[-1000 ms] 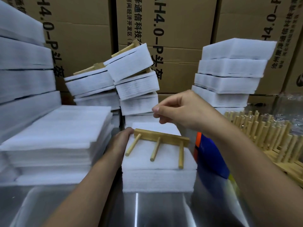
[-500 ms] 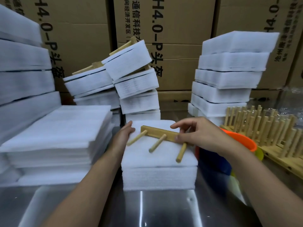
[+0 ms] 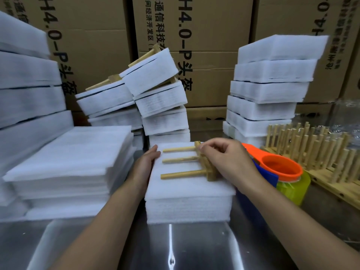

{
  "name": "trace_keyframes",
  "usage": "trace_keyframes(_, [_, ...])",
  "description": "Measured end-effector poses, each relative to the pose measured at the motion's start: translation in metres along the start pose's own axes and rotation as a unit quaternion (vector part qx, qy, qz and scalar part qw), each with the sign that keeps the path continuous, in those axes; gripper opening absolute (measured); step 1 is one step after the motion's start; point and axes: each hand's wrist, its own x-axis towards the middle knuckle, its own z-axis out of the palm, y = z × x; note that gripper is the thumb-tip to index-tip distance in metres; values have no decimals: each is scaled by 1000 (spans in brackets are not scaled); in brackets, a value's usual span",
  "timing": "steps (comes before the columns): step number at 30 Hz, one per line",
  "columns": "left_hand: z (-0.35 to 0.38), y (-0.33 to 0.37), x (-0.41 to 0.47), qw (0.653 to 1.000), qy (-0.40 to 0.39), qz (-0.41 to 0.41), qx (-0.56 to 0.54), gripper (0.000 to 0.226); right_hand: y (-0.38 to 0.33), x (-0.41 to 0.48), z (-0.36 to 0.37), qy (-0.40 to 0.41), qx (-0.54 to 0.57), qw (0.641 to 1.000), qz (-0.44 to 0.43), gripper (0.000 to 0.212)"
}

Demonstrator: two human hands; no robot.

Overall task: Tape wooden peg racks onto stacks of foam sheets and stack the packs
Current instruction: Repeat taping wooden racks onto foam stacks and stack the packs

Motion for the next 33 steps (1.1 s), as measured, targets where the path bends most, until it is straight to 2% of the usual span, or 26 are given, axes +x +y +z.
trace_keyframes(3, [1,2,-3,1000,15,-10,-15,46,3,5,-4,57,48,996,40,12])
trace_keyframes(5, [4,3,-7,999,22,-27,-38,36,6,7,-4,44,83,991,99,32])
trace_keyframes(7, [7,5,-12,998,8,-46,-52,27,5,7,-1,-1,135,973,185,50])
trace_keyframes(8, [8,6,-14,997,-6,-48,-52,30,5,6,2,-29,150,963,222,51])
trace_keyframes(11, [8,9,-17,997,-54,-42,-31,44,3,3,4,-61,180,936,296,27])
trace_keyframes(13, [10,10,-21,996,-67,-44,-32,45,3,3,4,-72,223,914,332,31])
trace_keyframes(15, [13,12,-25,998,-48,-46,-24,40,9,5,2,-97,277,891,345,45])
trace_keyframes(18, [17,12,-25,998,-52,-14,-41,34,11,6,3,-117,313,879,340,47])
trace_keyframes(21, [24,10,-31,997,-55,-3,-47,44,9,7,1,-102,250,893,360,54])
trace_keyframes(23, [28,7,-36,995,-78,-30,-56,33,8,9,-3,-77,183,913,356,47])
trace_keyframes(25, [29,5,-41,995,-75,-56,-40,27,7,9,-8,-92,165,922,337,42])
trace_keyframes(29, [32,6,-42,998,-35,-45,-14,27,7,6,-11,-112,121,938,304,71])
trace_keyframes(33, [32,6,-42,999,-21,-33,-19,29,6,5,-10,-83,83,955,272,65])
